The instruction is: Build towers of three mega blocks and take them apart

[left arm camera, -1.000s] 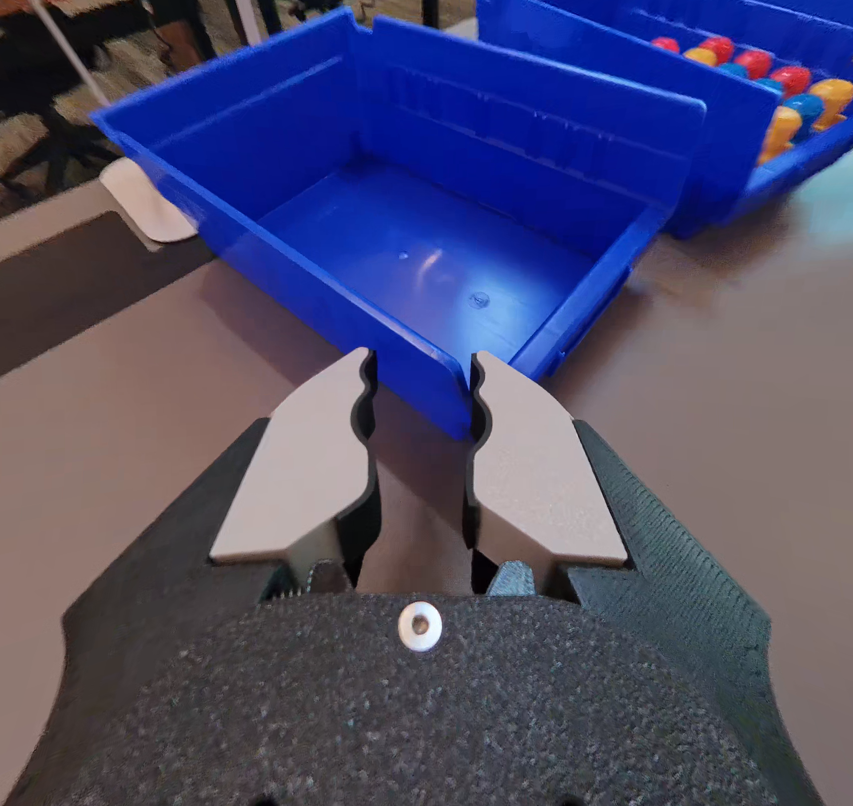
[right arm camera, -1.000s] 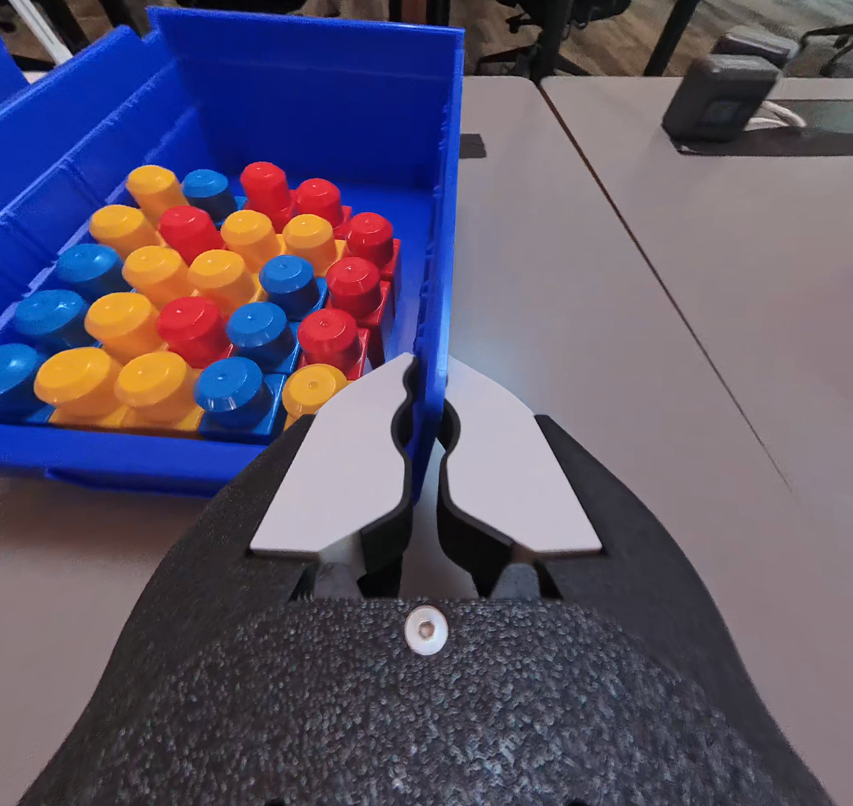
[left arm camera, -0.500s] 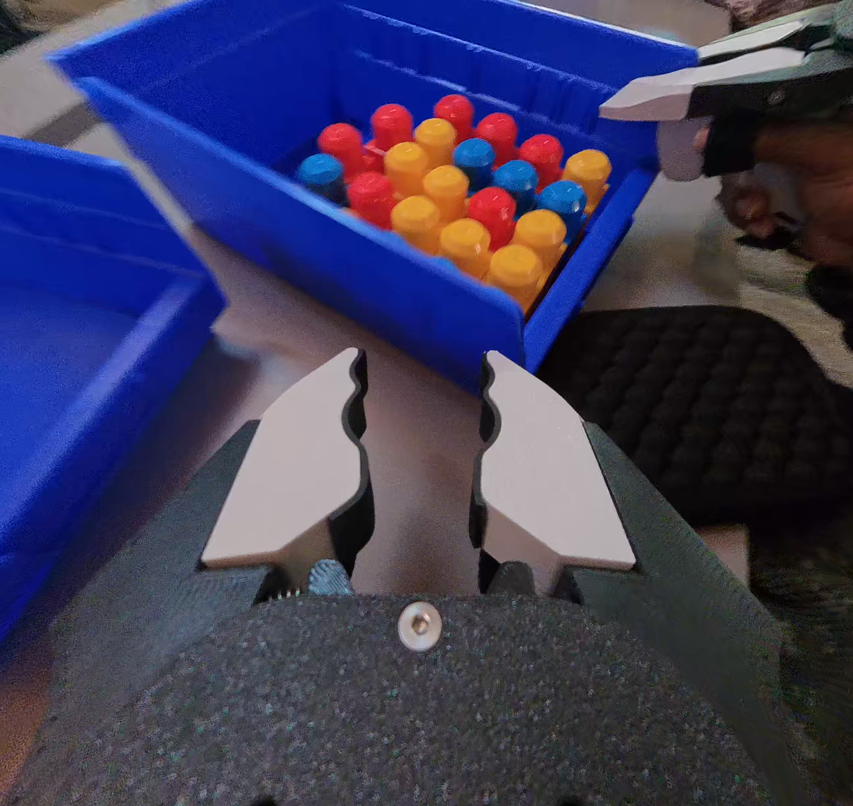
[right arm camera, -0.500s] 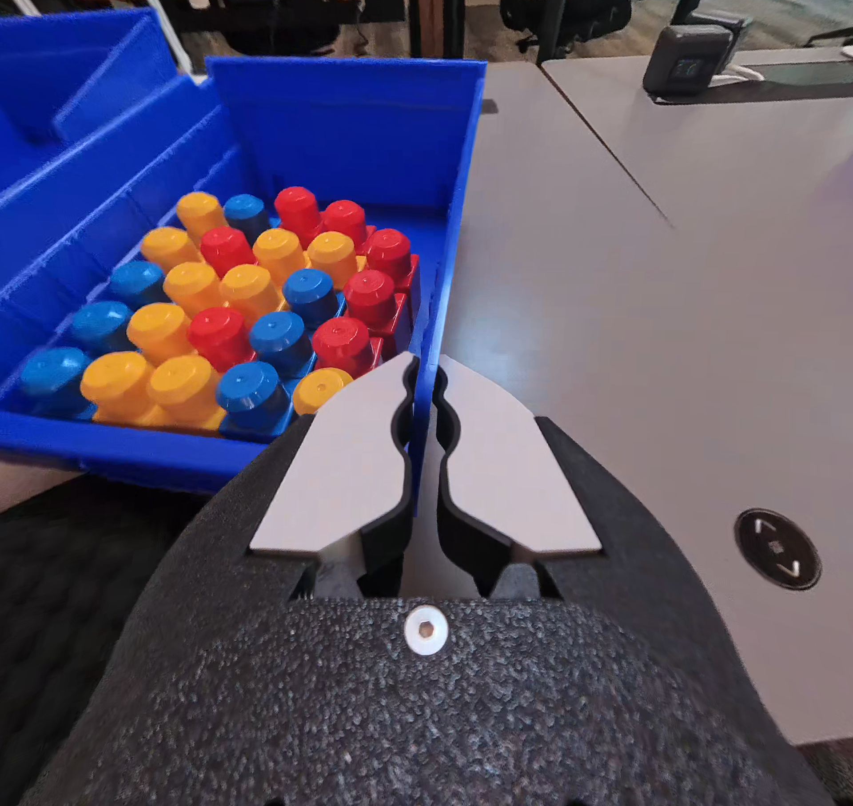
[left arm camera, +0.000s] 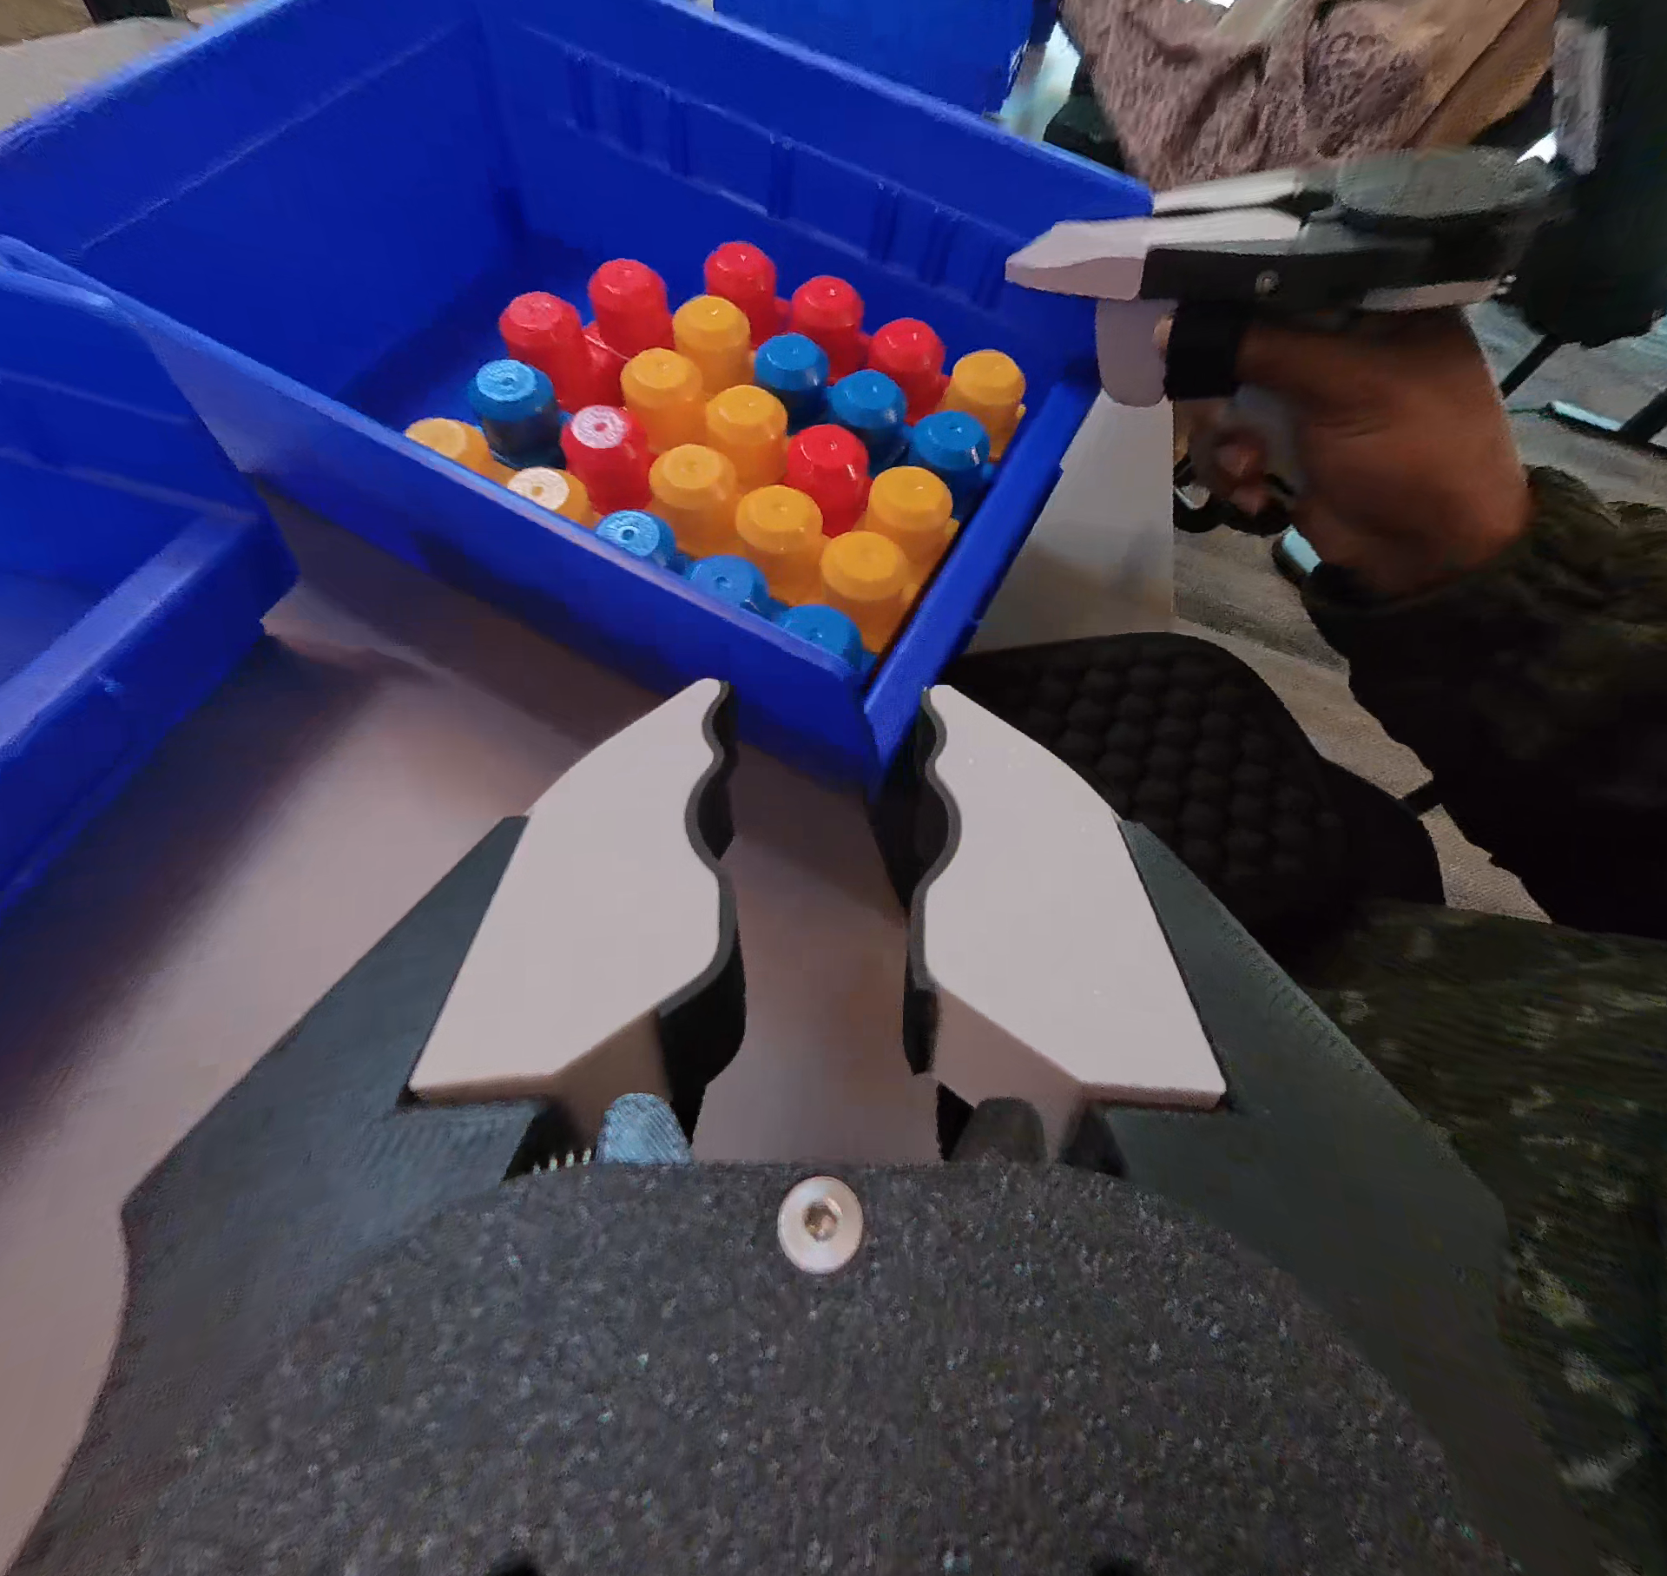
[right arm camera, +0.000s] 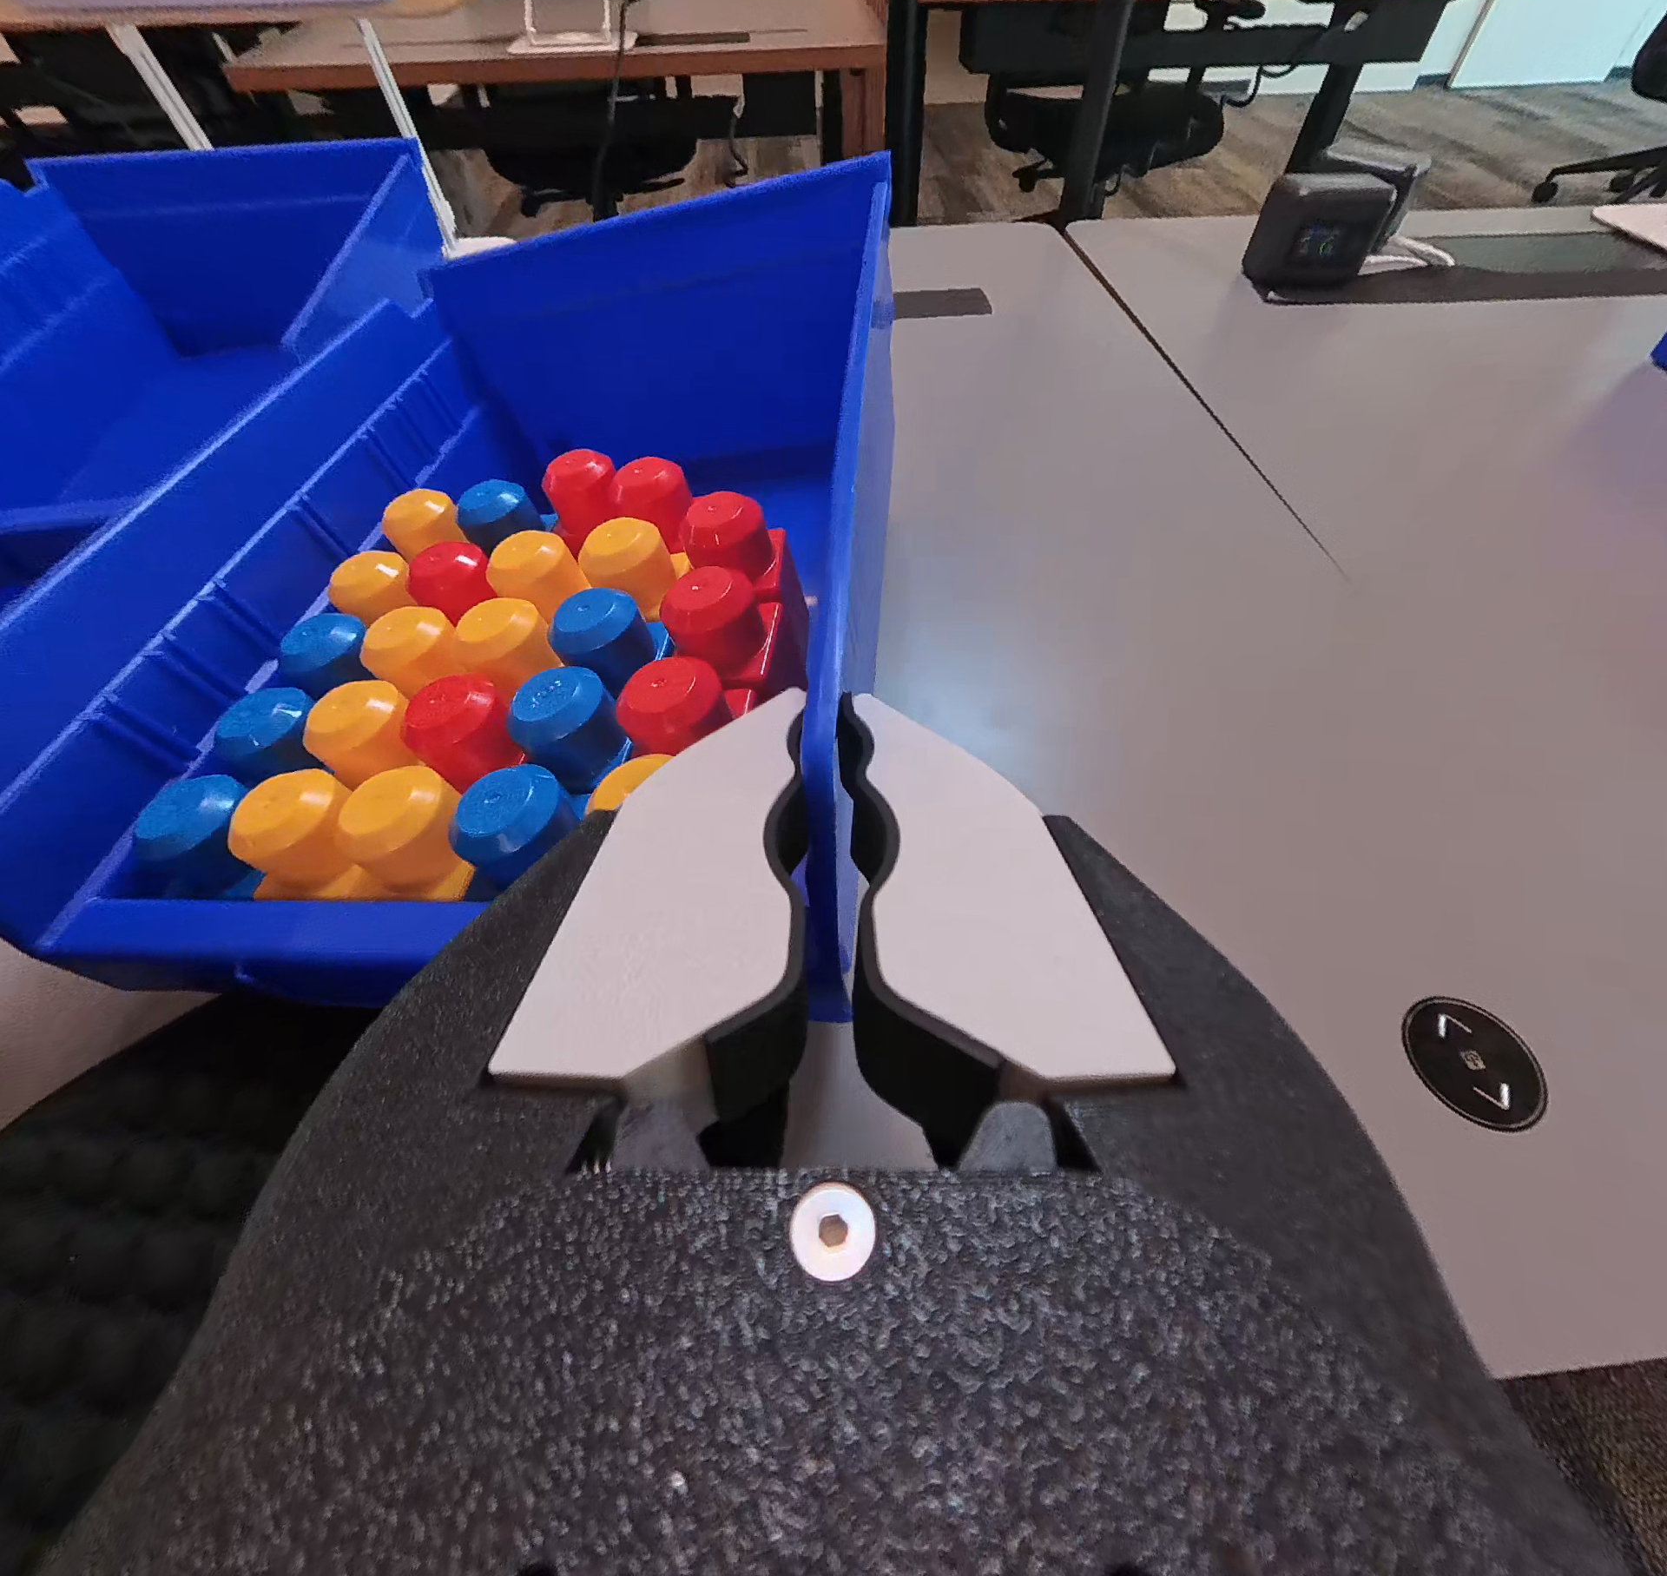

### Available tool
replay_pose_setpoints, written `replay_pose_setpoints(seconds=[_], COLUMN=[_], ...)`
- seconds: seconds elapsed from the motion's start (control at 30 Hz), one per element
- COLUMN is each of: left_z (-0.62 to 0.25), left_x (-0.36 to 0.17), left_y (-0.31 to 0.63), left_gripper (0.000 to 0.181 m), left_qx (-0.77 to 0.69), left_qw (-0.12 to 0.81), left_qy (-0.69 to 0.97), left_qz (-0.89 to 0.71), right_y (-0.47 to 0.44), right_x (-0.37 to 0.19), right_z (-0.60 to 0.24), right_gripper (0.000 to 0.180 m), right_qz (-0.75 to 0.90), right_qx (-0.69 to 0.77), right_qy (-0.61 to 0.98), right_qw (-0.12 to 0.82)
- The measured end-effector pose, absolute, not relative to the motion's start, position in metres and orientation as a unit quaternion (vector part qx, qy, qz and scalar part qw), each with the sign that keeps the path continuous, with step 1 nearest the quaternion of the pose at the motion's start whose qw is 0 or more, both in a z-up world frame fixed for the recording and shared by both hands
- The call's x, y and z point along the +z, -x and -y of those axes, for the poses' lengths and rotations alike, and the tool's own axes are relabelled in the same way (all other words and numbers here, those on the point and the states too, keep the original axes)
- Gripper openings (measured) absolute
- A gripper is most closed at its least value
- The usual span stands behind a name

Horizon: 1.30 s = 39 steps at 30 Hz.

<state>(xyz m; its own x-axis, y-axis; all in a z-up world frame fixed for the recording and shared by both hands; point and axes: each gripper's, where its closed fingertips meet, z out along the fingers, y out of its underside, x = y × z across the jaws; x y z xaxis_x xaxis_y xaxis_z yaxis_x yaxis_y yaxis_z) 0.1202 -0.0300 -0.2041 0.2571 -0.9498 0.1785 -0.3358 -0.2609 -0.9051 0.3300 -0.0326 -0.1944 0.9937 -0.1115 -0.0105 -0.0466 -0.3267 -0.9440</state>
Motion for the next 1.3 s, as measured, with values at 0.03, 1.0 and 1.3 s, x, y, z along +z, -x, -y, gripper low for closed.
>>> replay_pose_setpoints(seconds=[0.03, 1.0, 1.3], left_z=[0.031, -0.022, -0.061], left_x=[-0.212, -0.068, -0.146], left_y=[-0.126, 0.194, 0.305], left_gripper=[0.041, 0.02, 0.016], left_qx=[-0.376, -0.012, 0.059], left_qw=[0.384, 0.636, 0.583], left_qy=[0.701, 0.734, 0.8], left_qz=[-0.469, -0.238, -0.133], right_y=[-0.328, 0.015, 0.145], right_x=[-0.191, -0.093, -0.188], right_z=[0.032, -0.087, -0.148], right_gripper=[0.004, 0.01, 0.006], right_qz=[-0.047, 0.228, 0.257], right_qx=[-0.03, 0.213, 0.254], right_qy=[0.813, 0.732, 0.778], right_qw=[0.58, 0.606, 0.514])
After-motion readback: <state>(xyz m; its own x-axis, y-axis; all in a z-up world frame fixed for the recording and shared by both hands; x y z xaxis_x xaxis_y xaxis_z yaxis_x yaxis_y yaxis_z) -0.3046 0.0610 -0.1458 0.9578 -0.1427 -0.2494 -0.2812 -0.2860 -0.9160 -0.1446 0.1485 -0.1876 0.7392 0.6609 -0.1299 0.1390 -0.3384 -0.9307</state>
